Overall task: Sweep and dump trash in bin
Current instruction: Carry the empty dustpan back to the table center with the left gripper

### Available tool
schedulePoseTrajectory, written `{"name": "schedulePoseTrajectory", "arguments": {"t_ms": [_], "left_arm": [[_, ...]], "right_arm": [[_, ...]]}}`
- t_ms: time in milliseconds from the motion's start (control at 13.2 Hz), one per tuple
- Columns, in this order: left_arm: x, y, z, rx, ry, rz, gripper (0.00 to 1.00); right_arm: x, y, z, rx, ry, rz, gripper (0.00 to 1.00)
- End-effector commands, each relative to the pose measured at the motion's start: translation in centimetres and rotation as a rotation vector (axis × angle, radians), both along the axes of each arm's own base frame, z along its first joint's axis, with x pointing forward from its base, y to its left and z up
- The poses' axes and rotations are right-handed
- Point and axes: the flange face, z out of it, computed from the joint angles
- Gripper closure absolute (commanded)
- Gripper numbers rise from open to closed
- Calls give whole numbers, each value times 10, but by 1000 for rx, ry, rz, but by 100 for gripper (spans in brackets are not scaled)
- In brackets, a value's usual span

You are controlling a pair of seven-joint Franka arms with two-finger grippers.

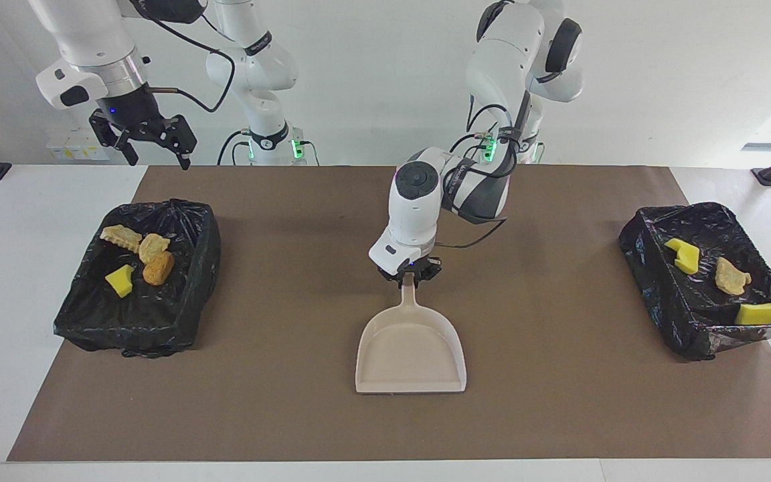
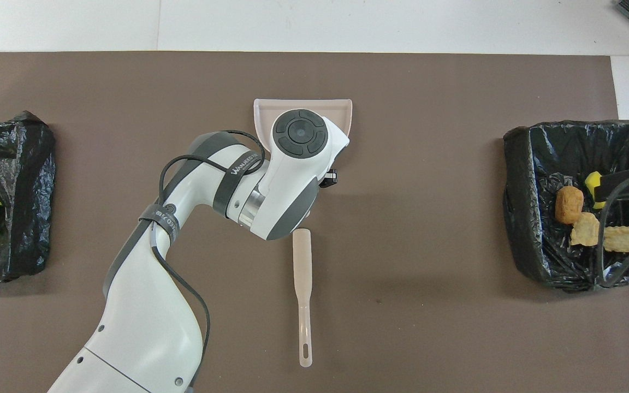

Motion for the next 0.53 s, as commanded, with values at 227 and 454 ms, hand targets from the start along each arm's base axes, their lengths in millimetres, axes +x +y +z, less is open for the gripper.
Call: {"name": "schedulePoseTrajectory", "arguments": {"t_ms": [227,454], "left_arm": [[36,97,73,0,-25,64,0],[57,169,104,7,-14,-7,0]], "right_arm": [[-3,10,0,22,1,32,0],[-3,10,0,22,1,32,0]]}}
